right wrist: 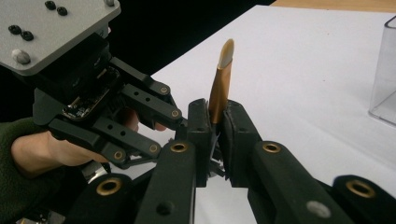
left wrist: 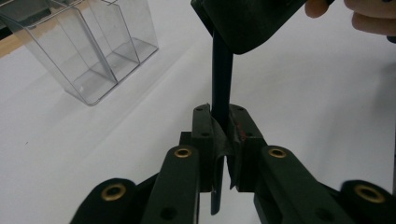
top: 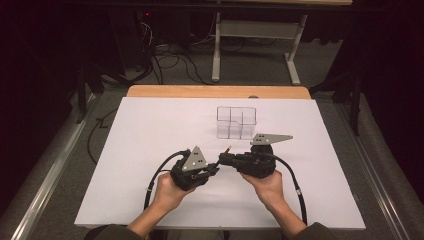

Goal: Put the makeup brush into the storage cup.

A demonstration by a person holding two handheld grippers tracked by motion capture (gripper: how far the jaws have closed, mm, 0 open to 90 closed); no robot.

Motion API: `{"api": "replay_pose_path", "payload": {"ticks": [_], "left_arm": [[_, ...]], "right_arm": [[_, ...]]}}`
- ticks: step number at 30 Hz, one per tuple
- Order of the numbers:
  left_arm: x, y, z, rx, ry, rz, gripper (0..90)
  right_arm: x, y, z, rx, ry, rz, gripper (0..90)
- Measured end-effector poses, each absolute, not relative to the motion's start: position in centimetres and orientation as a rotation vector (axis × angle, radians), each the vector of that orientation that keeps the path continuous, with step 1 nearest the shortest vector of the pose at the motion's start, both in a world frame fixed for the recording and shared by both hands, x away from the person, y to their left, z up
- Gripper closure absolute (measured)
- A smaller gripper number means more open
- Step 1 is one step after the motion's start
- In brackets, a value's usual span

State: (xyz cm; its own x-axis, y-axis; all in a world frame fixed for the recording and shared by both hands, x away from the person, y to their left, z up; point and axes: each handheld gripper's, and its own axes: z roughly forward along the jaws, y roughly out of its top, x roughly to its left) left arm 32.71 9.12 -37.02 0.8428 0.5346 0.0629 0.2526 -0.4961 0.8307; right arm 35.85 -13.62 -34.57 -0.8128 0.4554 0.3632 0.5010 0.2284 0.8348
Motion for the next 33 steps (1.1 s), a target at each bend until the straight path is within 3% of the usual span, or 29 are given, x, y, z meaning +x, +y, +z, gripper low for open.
{"api": "replay_pose_path", "payload": {"ticks": [12,16,33], "left_arm": [[32.4,8.9,-37.0,2.084,0.602,0.415,41.5],[32.0,8.9,-36.7,2.063,0.597,0.448,35.4],[31.7,11.5,-35.6,2.014,0.642,0.426,29.4]], "right_arm": [[35.8,-14.2,-34.2,-0.943,-2.471,-1.696,85.2],[35.7,-14.4,-34.0,-0.948,-2.488,-1.697,85.3],[35.5,-15.9,-32.7,-0.969,-2.578,-1.687,85.3]]}}
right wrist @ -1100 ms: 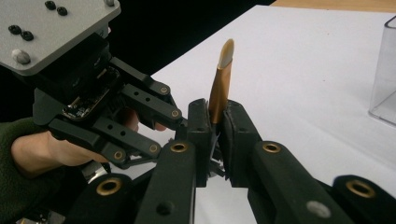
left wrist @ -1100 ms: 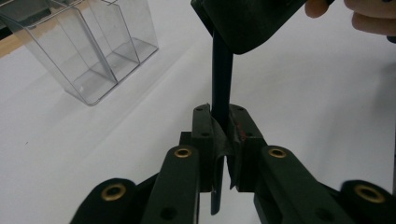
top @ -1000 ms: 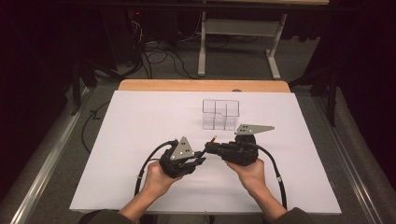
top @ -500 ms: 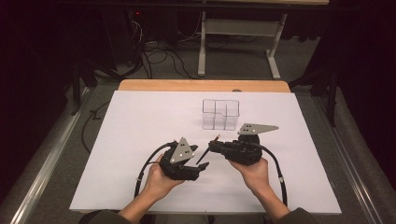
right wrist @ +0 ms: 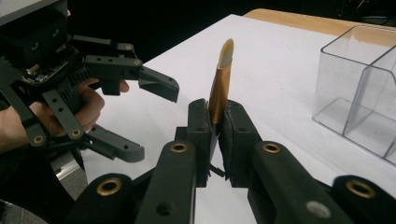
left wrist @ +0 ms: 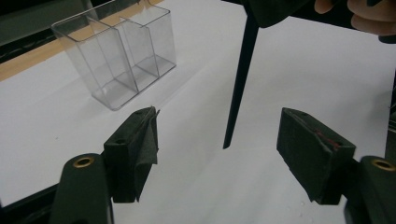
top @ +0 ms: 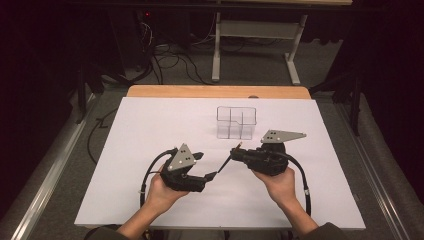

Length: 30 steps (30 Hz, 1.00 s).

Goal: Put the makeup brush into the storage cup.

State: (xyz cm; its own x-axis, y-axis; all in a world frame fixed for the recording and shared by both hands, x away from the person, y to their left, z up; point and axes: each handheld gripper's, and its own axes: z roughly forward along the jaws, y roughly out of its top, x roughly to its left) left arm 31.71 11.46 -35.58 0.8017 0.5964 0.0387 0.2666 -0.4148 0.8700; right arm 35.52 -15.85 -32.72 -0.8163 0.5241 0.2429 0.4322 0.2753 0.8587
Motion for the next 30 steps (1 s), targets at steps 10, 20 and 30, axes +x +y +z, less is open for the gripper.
{"api": "replay_pose_path", "payload": {"ticks": [10,20,30], "left_arm": [[31.6,13.7,-35.2,1.968,0.686,0.445,28.7],[31.7,15.8,-34.8,1.924,0.738,0.46,28.8],[31.7,17.4,-34.9,1.895,0.786,0.469,28.7]], "right_arm": [[35.5,-16.1,-32.6,0.899,2.442,1.559,85.3],[35.5,-16.5,-32.4,0.899,2.439,1.54,85.3],[35.5,-16.7,-32.4,0.895,2.44,1.53,85.3]]}}
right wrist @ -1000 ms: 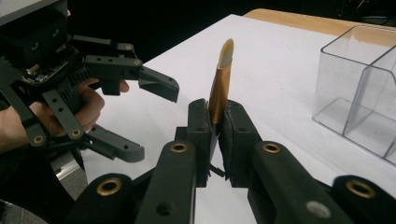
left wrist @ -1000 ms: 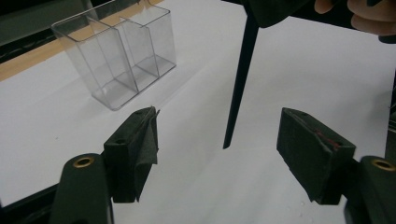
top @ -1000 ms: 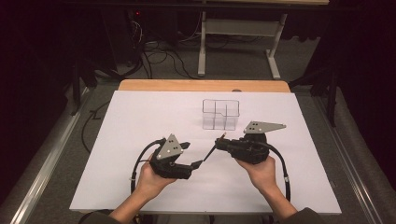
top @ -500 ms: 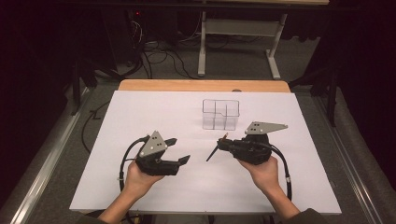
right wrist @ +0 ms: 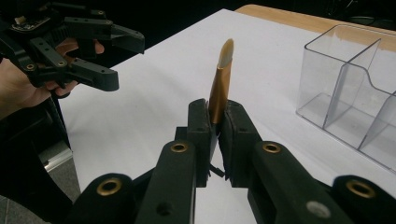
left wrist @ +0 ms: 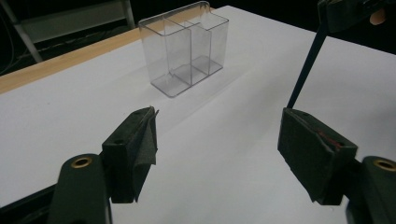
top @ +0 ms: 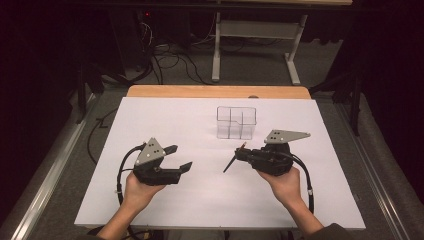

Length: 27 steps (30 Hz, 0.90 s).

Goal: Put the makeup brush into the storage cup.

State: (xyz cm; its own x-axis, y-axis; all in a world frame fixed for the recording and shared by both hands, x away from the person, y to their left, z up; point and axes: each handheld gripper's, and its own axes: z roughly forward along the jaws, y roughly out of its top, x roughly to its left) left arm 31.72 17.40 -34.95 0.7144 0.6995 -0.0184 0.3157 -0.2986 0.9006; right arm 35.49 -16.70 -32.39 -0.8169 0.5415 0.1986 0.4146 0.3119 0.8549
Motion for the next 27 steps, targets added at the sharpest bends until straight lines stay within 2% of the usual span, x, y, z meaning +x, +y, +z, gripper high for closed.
{"api": "replay_pose_path", "payload": {"ticks": [27], "left_arm": [[32.1,21.7,-36.6,1.788,0.942,0.53,28.9]], "right_arm": [[35.7,-17.9,-31.9,0.909,2.428,1.481,85.3]]}}
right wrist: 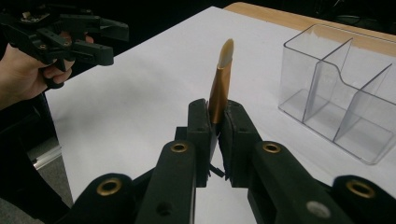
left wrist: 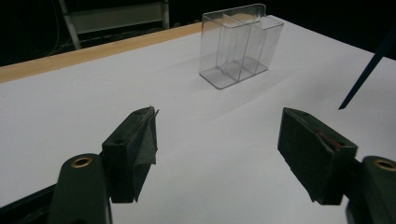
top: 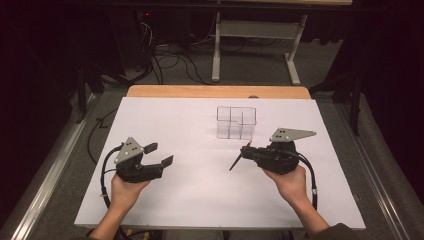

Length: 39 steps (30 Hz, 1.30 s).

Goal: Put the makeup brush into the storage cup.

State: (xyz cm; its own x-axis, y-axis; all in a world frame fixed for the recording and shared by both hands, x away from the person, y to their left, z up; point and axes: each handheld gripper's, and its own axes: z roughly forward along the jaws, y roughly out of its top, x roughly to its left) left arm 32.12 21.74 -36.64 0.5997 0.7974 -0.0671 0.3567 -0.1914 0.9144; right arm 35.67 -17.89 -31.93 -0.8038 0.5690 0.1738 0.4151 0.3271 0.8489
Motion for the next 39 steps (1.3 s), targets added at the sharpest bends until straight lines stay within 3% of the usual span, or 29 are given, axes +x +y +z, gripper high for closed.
{"api": "replay_pose_path", "payload": {"ticks": [39], "left_arm": [[32.2,22.3,-38.5,1.787,0.996,0.512,26.3]], "right_arm": [[37.7,-19.5,-30.4,0.946,2.386,1.425,85.2]]}}
